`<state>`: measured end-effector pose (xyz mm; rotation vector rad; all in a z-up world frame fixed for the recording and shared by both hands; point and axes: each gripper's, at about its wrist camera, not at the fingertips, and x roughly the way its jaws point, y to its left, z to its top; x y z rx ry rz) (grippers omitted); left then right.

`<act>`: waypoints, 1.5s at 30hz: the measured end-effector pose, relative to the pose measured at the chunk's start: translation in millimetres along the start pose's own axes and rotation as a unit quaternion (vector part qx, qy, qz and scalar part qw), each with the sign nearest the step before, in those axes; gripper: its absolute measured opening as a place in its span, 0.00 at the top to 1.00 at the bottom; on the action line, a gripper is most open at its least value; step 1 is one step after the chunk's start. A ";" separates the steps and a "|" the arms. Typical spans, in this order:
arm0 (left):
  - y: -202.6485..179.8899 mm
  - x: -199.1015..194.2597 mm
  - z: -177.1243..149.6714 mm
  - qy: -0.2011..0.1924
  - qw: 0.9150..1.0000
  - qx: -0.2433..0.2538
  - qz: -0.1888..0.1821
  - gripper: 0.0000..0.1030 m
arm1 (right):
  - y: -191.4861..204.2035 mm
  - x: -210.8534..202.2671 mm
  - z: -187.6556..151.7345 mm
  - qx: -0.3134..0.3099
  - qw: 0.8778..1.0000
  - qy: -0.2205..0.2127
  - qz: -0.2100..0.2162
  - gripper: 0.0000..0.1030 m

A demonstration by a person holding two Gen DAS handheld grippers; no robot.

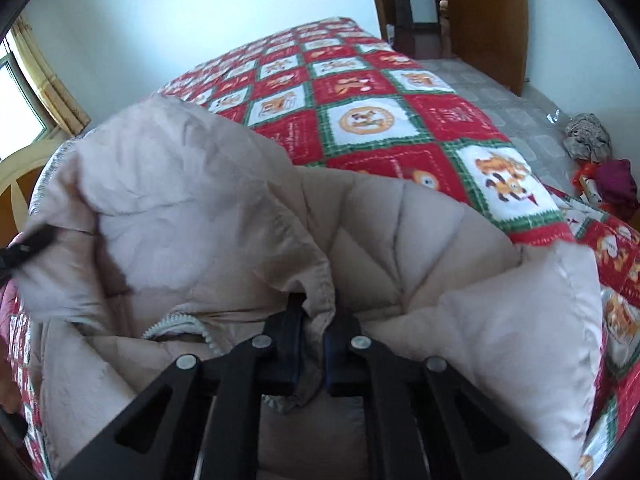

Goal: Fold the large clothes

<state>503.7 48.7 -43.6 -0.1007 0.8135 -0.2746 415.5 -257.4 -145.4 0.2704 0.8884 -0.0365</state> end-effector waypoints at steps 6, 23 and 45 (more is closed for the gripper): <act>35.8 78.3 -40.8 0.054 0.995 -0.067 0.044 0.82 | 9.0 1.3 -3.0 -0.019 0.999 -0.017 -0.026 0.92; 27.1 75.3 -48.0 0.014 0.994 -0.051 0.092 0.82 | 56.3 -9.3 105.2 0.018 0.997 -0.071 0.008 0.64; 15.1 -2.0 -36.9 0.029 0.999 -0.018 -0.024 0.68 | 74.7 38.4 4.6 -0.130 0.990 -0.029 -0.035 0.73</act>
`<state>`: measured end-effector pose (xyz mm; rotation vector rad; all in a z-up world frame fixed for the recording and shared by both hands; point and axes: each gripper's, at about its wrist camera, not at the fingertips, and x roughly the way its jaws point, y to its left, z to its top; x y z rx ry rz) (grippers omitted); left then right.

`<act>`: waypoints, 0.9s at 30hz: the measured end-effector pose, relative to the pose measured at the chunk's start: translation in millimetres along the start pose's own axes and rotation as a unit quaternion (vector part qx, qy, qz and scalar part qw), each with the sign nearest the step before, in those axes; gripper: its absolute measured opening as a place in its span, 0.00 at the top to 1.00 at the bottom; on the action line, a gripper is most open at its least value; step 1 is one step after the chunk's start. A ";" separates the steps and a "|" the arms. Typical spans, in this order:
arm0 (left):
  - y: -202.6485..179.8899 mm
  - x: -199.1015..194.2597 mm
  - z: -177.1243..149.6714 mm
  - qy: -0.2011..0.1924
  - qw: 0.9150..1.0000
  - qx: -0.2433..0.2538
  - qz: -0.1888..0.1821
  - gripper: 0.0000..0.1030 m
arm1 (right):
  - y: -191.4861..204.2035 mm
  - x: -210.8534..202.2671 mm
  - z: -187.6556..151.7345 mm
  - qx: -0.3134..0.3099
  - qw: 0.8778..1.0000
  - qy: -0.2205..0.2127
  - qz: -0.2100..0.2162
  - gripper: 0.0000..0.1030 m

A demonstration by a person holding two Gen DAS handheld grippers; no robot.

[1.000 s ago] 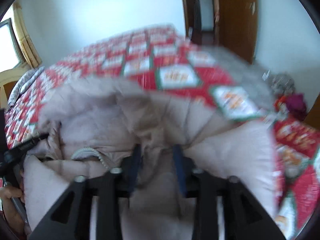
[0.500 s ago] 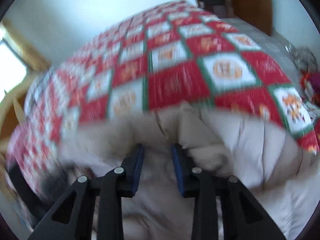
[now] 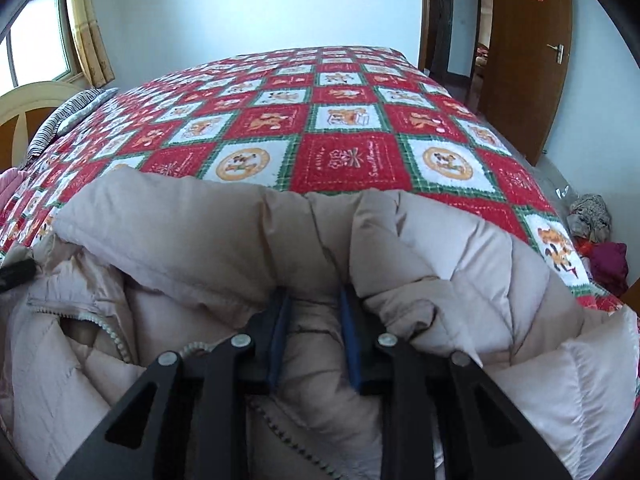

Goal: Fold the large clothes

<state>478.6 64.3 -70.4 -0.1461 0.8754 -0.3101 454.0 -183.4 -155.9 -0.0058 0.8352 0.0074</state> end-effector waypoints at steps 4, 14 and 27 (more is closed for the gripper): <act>-39.3 15.0 44.7 -0.044 0.999 0.004 -0.021 0.52 | -0.1 -1.4 -1.4 0.001 1.000 -0.003 0.005 0.73; -70.6 92.4 4.8 -0.020 0.995 0.084 0.057 0.49 | -6.4 -2.6 -1.3 0.021 0.999 -0.009 0.034 0.73; -78.5 117.9 1.0 -0.002 0.987 0.116 0.109 0.49 | -39.4 -21.7 12.2 0.107 0.994 0.001 0.034 0.71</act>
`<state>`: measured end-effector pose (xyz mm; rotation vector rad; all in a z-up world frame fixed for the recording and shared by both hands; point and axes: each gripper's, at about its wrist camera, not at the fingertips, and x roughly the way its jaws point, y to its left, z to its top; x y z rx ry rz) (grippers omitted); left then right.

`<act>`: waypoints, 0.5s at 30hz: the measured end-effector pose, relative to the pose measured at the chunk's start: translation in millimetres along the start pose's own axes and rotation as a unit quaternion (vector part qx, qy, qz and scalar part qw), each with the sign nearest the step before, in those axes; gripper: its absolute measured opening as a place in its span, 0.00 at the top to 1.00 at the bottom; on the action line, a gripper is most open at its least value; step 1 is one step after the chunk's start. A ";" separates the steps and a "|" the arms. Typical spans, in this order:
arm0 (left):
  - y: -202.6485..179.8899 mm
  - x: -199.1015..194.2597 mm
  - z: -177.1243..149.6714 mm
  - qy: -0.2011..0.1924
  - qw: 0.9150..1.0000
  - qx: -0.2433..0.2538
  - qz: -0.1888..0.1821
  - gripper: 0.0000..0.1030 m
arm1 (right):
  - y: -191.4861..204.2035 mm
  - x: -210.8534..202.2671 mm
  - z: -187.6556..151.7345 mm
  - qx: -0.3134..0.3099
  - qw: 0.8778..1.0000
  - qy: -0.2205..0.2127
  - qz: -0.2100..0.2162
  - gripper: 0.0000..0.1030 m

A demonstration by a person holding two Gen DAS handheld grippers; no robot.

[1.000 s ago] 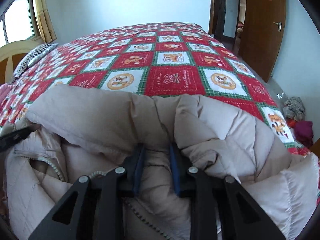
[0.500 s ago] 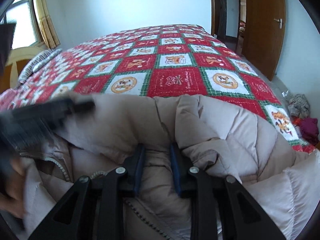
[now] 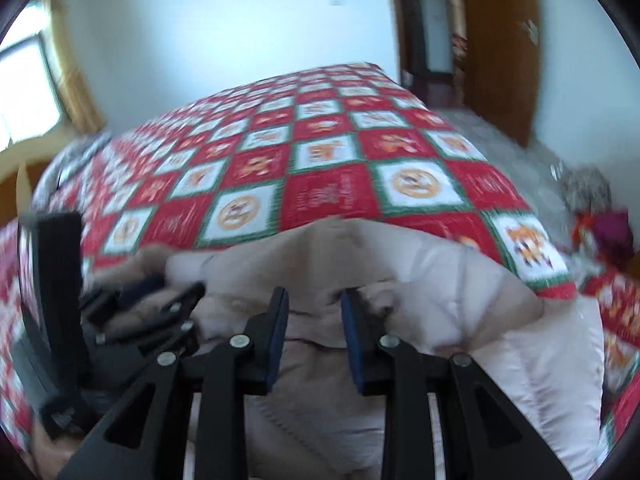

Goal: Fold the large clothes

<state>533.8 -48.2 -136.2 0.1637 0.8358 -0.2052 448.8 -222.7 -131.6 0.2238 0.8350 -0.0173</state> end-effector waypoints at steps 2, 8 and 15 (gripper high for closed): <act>-0.3 -0.6 -0.3 0.000 1.000 0.000 0.000 0.49 | -9.7 16.3 -2.7 0.007 0.999 0.027 0.017 0.73; -2.2 -1.6 -0.3 0.000 1.000 0.006 0.006 0.49 | 10.9 26.5 -10.8 -0.050 0.998 0.019 -0.041 0.74; -7.2 -1.6 0.6 -0.001 1.000 0.016 0.023 0.49 | 12.3 26.0 -12.2 -0.067 0.996 0.003 -0.064 0.74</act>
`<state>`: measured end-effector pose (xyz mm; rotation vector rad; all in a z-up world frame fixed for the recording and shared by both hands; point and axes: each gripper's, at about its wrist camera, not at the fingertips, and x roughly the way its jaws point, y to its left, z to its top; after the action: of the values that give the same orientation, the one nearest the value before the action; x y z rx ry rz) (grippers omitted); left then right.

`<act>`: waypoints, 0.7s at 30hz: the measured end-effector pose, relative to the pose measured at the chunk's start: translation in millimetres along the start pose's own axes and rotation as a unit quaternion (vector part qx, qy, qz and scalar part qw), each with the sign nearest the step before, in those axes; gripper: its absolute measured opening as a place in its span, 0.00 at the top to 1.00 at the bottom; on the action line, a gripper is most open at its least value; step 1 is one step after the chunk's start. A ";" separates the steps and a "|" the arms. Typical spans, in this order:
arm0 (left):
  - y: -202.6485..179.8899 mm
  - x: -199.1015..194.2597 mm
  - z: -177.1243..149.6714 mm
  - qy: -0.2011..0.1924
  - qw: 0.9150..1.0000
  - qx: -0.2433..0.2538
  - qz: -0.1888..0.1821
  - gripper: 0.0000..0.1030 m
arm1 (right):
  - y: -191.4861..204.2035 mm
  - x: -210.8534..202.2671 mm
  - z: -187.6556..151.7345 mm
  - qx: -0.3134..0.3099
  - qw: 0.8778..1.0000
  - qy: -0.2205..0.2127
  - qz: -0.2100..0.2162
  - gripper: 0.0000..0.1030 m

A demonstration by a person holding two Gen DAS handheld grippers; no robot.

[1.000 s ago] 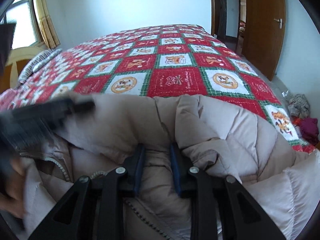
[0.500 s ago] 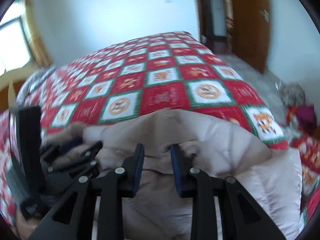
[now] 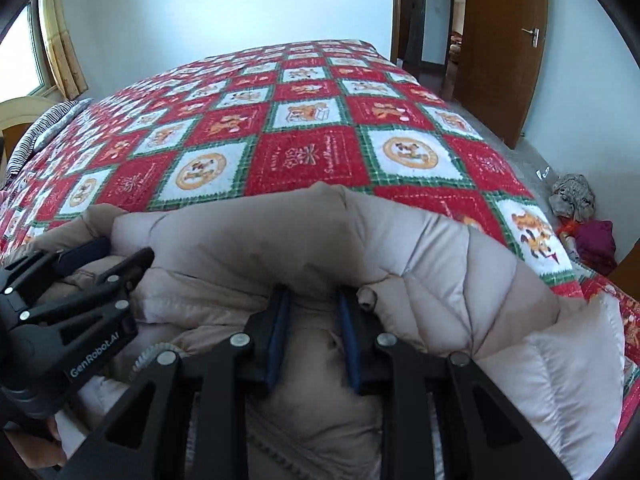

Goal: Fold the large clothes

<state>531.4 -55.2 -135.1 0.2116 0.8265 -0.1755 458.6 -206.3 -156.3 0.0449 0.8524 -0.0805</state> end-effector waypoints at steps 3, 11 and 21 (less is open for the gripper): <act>-0.6 0.1 0.1 -0.001 1.000 0.003 0.004 0.49 | -0.8 -2.0 -0.9 0.004 1.000 -0.005 0.005 0.73; 5.2 2.8 2.6 0.001 1.000 -0.014 -0.015 0.49 | -0.3 -3.1 -0.1 0.008 1.000 -0.010 0.008 0.73; 23.4 -78.9 -19.8 -0.012 0.998 -0.019 -0.064 0.45 | -15.6 -117.6 -13.4 0.044 0.992 -0.112 0.049 0.31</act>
<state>470.4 -21.9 -86.7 0.1215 0.8189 -0.2820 370.1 -214.7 -76.7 0.1576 0.6208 -0.0301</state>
